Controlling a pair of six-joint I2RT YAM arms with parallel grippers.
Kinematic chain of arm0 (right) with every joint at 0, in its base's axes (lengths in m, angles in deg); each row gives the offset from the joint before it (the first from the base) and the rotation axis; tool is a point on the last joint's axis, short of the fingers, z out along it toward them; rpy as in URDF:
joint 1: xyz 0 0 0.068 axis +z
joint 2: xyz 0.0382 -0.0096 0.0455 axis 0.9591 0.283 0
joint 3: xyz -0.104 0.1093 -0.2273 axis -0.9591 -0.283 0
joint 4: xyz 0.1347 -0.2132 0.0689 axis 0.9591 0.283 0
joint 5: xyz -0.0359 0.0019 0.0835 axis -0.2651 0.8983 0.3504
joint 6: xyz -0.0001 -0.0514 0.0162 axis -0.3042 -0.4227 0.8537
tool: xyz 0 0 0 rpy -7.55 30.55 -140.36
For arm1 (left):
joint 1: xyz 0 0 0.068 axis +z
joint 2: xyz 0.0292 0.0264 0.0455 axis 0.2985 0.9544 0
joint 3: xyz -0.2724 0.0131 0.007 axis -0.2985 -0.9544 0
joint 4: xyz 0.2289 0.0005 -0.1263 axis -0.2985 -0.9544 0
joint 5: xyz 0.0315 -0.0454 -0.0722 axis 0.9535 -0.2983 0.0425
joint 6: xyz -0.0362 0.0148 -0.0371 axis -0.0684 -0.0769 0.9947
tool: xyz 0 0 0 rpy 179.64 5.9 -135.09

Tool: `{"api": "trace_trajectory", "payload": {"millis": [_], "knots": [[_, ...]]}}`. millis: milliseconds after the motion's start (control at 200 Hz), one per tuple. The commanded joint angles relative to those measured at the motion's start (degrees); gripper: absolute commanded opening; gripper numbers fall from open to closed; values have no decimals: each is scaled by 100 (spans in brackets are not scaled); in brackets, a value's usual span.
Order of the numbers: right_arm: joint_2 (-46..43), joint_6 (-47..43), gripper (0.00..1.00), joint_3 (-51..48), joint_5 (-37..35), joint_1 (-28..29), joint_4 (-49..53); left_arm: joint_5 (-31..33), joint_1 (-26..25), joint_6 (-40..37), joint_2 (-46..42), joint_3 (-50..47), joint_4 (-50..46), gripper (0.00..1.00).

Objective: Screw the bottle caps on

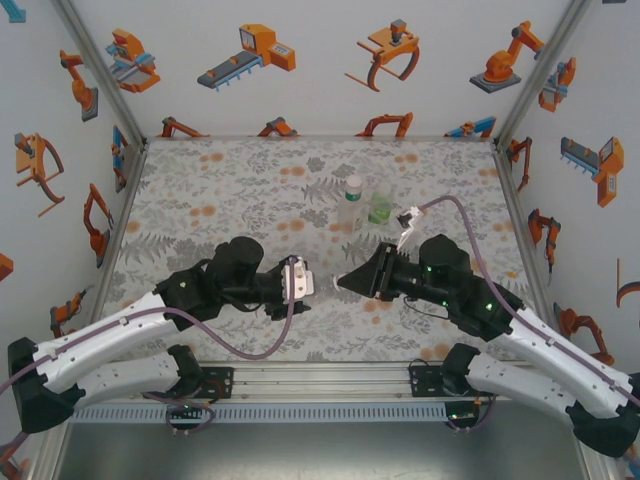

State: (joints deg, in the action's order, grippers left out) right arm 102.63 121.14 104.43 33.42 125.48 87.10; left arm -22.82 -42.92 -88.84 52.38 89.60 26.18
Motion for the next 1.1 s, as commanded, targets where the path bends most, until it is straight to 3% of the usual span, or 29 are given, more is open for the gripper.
{"api": "trace_trajectory", "payload": {"millis": [0, 225, 285, 340, 411, 506, 646, 756, 931, 1096], "knots": [[112, 1358, 7, 9, -446, 11, 421, -192, -53, -8, -118, 4, 677, 0], [130, 1010, 15, 187, -568, 10, 383, -312, -50, 26, -139, -22, 604, 0], [91, 713, 24, 283, -667, 11, 433, -331, -53, 43, -174, -39, 587, 0], [40, 410, 40, 358, -716, 9, 429, -351, -53, 55, -208, -66, 588, 0], [-49, -141, 52, 518, -732, 3, 455, -384, -56, 81, -253, -84, 582, 0], [-164, -1045, 61, 840, -736, 5, 561, -434, -51, 90, -293, -84, 519, 0], [-300, -3001, 62, 1172, -520, 5, 620, -587, -53, 74, -332, -41, 374, 0], [-361, -4549, 62, 1231, 167, 2, 454, -853, -53, 99, -333, -18, 289, 0], [-404, -6793, 61, 1279, 2115, 9, 342, -1421, -53, 135, -299, 100, 52, 0], [-392, -8188, 61, 1330, 3138, 10, 681, -1565, -53, 248, -267, 118, 18, 0]]}}
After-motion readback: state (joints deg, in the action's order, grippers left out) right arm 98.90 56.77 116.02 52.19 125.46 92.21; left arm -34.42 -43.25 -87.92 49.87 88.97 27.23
